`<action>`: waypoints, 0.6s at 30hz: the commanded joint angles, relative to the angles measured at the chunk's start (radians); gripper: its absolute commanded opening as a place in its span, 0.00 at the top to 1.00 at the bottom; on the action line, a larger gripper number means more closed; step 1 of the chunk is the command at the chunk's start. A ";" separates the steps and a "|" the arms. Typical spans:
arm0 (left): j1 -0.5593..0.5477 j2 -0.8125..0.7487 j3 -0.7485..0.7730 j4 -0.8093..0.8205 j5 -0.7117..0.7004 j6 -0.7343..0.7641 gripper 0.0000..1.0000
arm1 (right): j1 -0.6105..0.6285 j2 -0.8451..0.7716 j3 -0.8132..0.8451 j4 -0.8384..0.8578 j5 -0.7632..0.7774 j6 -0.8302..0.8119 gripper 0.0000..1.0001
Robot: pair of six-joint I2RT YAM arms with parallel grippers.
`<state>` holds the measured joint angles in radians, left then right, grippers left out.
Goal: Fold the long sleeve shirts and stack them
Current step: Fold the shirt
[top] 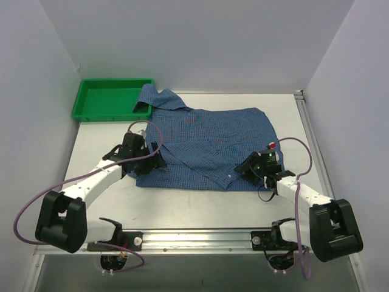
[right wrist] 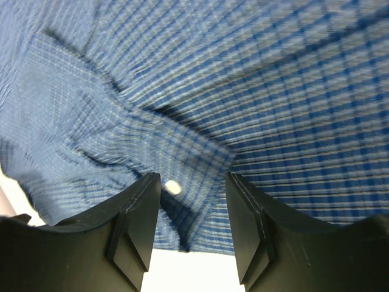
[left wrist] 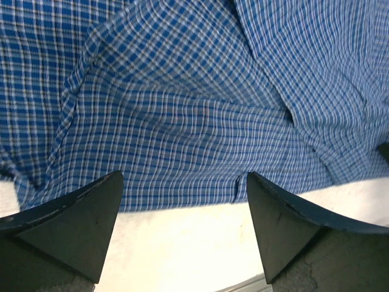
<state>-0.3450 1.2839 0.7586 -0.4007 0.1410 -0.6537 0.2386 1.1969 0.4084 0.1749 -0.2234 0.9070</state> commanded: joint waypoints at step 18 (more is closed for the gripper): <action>-0.002 0.173 -0.090 0.138 -0.096 -0.182 0.09 | -0.013 0.098 -0.040 0.173 -0.004 0.015 0.57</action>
<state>-0.3450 1.4479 0.7132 -0.2699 0.0696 -0.8146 0.2295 1.2785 0.3672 0.3393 -0.2150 0.9405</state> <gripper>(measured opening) 0.913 0.435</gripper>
